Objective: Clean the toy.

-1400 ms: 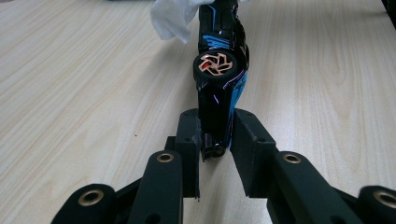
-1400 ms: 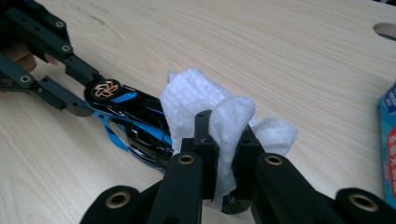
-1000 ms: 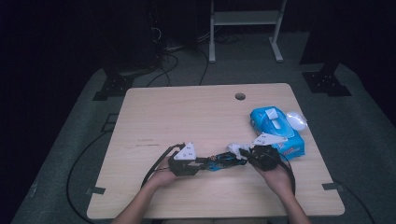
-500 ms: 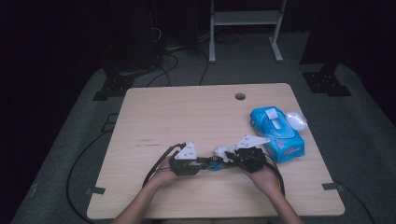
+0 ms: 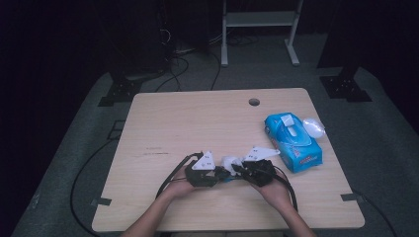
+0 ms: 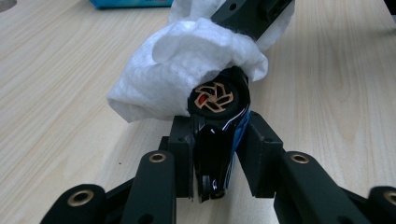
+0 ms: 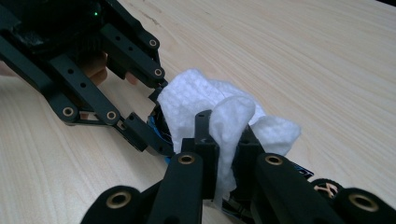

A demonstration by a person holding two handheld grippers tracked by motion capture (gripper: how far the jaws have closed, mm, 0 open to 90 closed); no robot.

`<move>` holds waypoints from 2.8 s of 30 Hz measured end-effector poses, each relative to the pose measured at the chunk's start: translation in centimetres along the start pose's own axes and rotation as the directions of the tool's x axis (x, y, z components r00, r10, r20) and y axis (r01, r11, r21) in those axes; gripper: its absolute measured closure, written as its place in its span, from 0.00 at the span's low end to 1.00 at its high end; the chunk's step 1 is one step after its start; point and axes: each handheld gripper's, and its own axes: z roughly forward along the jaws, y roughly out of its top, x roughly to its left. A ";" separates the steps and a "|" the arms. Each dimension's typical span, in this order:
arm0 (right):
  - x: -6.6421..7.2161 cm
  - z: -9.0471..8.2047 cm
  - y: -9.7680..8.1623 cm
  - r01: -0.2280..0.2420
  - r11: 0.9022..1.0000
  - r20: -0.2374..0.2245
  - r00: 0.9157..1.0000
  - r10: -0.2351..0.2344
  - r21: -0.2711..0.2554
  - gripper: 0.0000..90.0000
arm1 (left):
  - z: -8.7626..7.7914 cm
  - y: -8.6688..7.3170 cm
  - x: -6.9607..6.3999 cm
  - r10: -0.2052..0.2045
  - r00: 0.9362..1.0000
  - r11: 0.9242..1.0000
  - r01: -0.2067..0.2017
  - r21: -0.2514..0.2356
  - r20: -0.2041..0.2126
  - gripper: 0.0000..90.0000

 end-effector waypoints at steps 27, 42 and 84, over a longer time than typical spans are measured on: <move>-2.9 -1.9 -1.1 -0.062 0.998 0.064 0.996 0.061 0.011 0.93 | -0.2 0.0 0.2 -0.003 1.000 1.000 0.003 0.000 0.017 0.78; -0.7 1.2 1.8 -0.034 0.999 0.033 0.999 0.035 -0.009 0.94 | -0.5 -0.3 0.4 -0.009 1.000 1.000 0.009 -0.005 0.011 0.78; -4.1 -1.8 -0.4 -0.082 0.996 0.106 0.991 0.079 0.025 0.94 | -0.7 -0.3 1.0 -0.011 1.000 1.000 0.011 0.008 0.017 0.78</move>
